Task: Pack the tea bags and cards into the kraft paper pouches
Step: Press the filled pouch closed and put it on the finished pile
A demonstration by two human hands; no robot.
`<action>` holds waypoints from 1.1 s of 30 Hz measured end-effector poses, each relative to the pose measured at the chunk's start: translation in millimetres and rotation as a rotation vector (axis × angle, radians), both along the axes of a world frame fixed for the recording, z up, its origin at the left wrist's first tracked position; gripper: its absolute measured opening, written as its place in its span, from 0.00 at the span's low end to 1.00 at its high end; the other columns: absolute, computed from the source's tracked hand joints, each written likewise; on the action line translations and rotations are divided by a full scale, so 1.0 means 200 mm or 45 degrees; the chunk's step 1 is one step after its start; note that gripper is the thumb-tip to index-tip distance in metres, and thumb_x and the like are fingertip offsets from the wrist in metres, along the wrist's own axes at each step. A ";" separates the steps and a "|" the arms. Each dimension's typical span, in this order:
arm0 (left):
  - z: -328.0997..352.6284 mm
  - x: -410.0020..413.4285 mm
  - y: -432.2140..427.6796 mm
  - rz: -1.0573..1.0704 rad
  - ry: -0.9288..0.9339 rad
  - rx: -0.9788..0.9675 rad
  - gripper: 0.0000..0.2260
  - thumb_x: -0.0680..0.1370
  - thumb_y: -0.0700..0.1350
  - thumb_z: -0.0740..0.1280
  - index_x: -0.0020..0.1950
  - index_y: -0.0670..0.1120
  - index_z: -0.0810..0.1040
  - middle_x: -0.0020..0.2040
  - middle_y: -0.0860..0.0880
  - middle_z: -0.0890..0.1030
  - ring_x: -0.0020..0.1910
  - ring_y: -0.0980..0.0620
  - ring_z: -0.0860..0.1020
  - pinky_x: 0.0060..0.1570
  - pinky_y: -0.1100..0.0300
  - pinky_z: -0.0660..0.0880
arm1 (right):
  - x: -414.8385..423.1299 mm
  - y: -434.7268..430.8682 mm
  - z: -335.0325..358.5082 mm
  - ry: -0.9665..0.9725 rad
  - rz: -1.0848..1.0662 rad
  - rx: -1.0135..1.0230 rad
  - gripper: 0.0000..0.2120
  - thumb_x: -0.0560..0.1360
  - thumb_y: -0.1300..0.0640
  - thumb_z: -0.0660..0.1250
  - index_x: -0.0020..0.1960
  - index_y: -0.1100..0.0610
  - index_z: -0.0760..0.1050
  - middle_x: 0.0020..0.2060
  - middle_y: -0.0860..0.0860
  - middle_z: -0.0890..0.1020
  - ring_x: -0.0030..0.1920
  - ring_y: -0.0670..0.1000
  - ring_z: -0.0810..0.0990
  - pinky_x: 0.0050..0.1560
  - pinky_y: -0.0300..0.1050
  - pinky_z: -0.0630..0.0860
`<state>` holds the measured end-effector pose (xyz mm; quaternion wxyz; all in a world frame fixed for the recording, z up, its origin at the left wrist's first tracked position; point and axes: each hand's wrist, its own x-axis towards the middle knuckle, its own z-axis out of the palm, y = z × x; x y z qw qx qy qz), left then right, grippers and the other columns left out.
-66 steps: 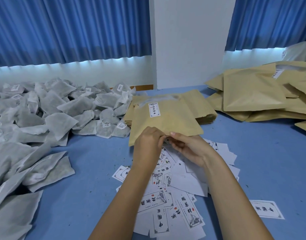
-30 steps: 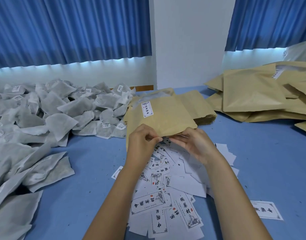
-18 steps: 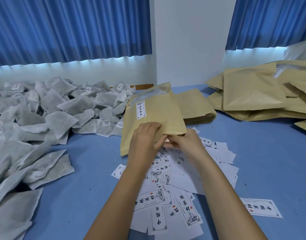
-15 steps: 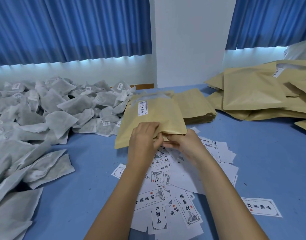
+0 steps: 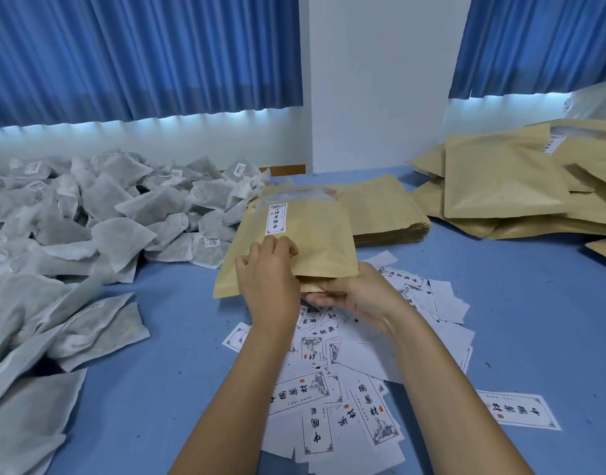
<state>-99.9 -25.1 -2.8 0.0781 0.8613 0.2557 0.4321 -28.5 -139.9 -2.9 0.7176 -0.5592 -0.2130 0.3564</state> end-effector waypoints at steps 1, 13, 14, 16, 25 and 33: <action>0.00 0.00 0.01 -0.049 -0.004 -0.014 0.21 0.59 0.23 0.64 0.44 0.44 0.80 0.41 0.49 0.79 0.39 0.45 0.74 0.40 0.54 0.64 | 0.01 0.00 0.00 0.025 -0.046 0.024 0.09 0.75 0.75 0.60 0.49 0.66 0.76 0.37 0.59 0.85 0.37 0.56 0.85 0.39 0.40 0.81; -0.05 0.02 -0.05 -0.562 0.005 0.136 0.10 0.72 0.34 0.68 0.52 0.40 0.83 0.45 0.45 0.79 0.45 0.44 0.75 0.40 0.52 0.73 | 0.10 -0.03 -0.02 0.618 -0.552 0.350 0.06 0.77 0.69 0.64 0.52 0.70 0.74 0.48 0.63 0.81 0.44 0.57 0.83 0.36 0.46 0.82; -0.05 0.02 -0.10 -0.679 0.000 0.069 0.06 0.74 0.38 0.67 0.48 0.39 0.83 0.42 0.45 0.79 0.42 0.47 0.75 0.38 0.54 0.73 | 0.13 -0.04 -0.03 0.588 -0.643 0.307 0.07 0.77 0.69 0.63 0.54 0.70 0.74 0.49 0.62 0.80 0.44 0.56 0.81 0.35 0.45 0.82; -0.04 0.02 -0.18 -0.796 0.054 -0.267 0.13 0.76 0.46 0.65 0.36 0.40 0.80 0.32 0.47 0.78 0.30 0.51 0.73 0.32 0.56 0.71 | 0.16 -0.07 -0.04 0.510 -0.722 0.203 0.09 0.76 0.68 0.65 0.56 0.68 0.75 0.47 0.60 0.80 0.43 0.55 0.80 0.30 0.40 0.80; -0.05 0.05 -0.16 -0.733 -0.726 -2.403 0.14 0.76 0.41 0.69 0.61 0.39 0.75 0.55 0.42 0.82 0.48 0.46 0.83 0.38 0.64 0.79 | 0.20 -0.10 -0.02 0.533 -0.471 0.170 0.03 0.76 0.69 0.64 0.46 0.63 0.75 0.39 0.56 0.82 0.41 0.52 0.80 0.32 0.40 0.81; -0.01 0.02 -0.14 -0.557 -0.795 -2.244 0.14 0.74 0.34 0.70 0.59 0.36 0.76 0.53 0.41 0.82 0.35 0.50 0.83 0.38 0.64 0.80 | 0.21 -0.14 -0.03 0.210 -0.422 -0.185 0.04 0.76 0.67 0.65 0.44 0.67 0.75 0.36 0.58 0.77 0.33 0.51 0.75 0.34 0.39 0.73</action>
